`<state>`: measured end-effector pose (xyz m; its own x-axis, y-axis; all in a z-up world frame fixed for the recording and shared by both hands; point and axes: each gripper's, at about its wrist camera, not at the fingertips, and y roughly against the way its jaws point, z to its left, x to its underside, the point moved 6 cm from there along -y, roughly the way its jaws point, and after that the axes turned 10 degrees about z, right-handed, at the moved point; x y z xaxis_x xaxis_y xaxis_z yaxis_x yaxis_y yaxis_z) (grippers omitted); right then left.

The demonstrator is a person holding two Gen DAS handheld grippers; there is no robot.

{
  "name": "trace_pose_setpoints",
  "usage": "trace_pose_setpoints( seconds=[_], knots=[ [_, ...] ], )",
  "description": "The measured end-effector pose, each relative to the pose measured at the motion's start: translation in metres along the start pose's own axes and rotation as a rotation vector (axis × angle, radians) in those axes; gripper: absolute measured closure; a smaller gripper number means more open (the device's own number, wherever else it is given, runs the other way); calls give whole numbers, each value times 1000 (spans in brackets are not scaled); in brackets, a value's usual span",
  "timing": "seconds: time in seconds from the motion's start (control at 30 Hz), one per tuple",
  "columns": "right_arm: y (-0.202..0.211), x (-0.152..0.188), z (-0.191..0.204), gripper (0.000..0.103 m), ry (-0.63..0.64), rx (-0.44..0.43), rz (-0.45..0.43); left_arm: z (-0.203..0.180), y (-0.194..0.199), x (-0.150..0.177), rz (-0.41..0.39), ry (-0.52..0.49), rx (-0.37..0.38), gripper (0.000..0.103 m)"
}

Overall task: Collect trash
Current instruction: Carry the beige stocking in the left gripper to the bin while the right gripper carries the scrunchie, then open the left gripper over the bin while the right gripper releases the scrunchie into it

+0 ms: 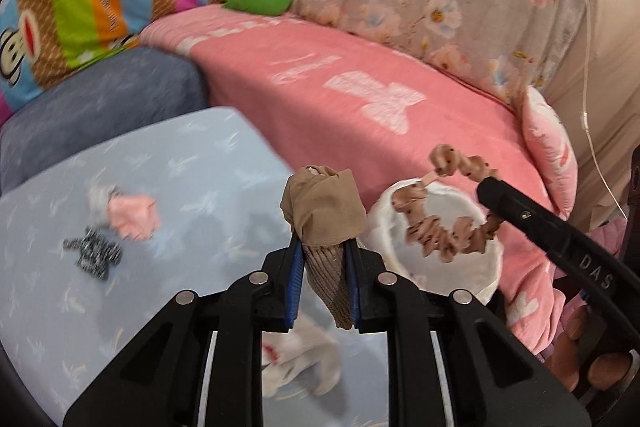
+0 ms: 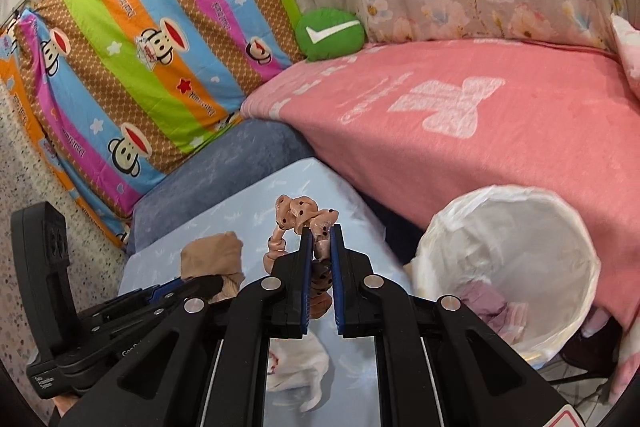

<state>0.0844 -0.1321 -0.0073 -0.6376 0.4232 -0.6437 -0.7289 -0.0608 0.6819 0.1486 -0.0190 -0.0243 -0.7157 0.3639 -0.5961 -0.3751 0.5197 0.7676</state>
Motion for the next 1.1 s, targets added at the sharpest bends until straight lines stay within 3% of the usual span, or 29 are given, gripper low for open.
trace_pose_setpoints(
  seconds=[0.2, 0.53, 1.1],
  knots=[
    [29, -22, -30, 93, -20, 33, -63, -47, -7, -22, -25, -86, 29, 85],
    [59, -37, -87, 93, -77, 94, -102, -103, -28, -31, -1, -173, 56, 85],
    [61, -34, -148, 93, -147, 135, -91, -151, -52, -28, 52, -250, 69, 84]
  ],
)
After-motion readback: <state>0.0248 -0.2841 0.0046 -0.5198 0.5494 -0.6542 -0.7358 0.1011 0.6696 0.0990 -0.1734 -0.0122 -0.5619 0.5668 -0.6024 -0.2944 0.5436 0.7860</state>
